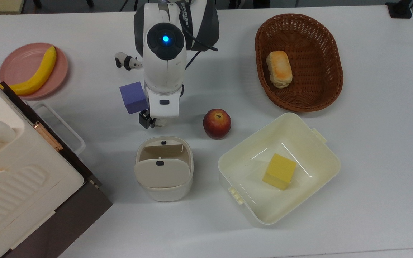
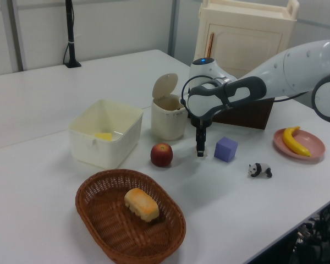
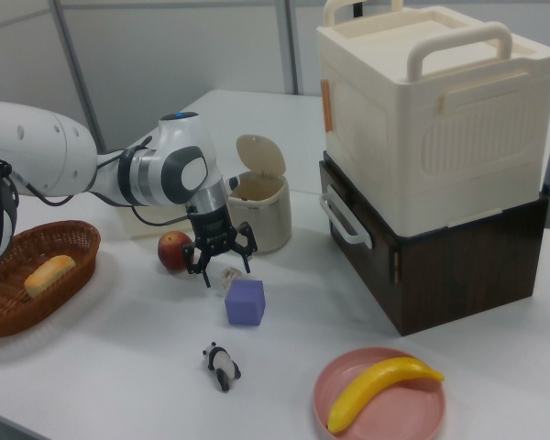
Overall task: Grab it up and put it in the trash
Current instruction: 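Close the gripper on the white paper ball and lift it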
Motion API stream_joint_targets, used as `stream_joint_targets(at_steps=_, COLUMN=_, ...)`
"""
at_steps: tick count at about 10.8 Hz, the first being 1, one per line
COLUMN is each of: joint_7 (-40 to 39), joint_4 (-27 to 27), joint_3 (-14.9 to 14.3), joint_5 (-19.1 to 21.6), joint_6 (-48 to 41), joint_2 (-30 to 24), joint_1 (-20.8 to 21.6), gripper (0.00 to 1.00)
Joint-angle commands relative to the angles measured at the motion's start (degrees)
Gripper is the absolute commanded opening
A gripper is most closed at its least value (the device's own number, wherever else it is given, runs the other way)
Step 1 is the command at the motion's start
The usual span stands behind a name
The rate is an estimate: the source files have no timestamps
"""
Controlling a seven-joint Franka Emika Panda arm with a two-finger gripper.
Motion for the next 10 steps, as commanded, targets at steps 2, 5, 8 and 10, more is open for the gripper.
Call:
stream_joint_targets(at_steps=2, joint_7=4.4, joint_4=0.2, joint_3=-0.2, joint_5=-3.0, joint_6=2.4, joint_2=0.2, joint_1=0.5, gripper=0.14)
stream_joint_targets(at_steps=5, joint_7=3.9, joint_4=0.2, joint_3=-0.2, joint_5=-5.0, joint_6=2.4, joint_2=0.8, joint_1=0.6, gripper=0.00)
stream_joint_targets(at_steps=8, joint_7=4.5, joint_4=0.3, joint_3=-0.2, joint_5=-4.7, joint_6=2.4, joint_2=0.8, joint_1=0.6, gripper=0.00)
stream_joint_targets(at_steps=10, joint_7=6.4, joint_4=0.4, joint_3=0.4, joint_5=-4.1, joint_6=2.4, joint_2=0.0, joint_1=0.5, gripper=0.00)
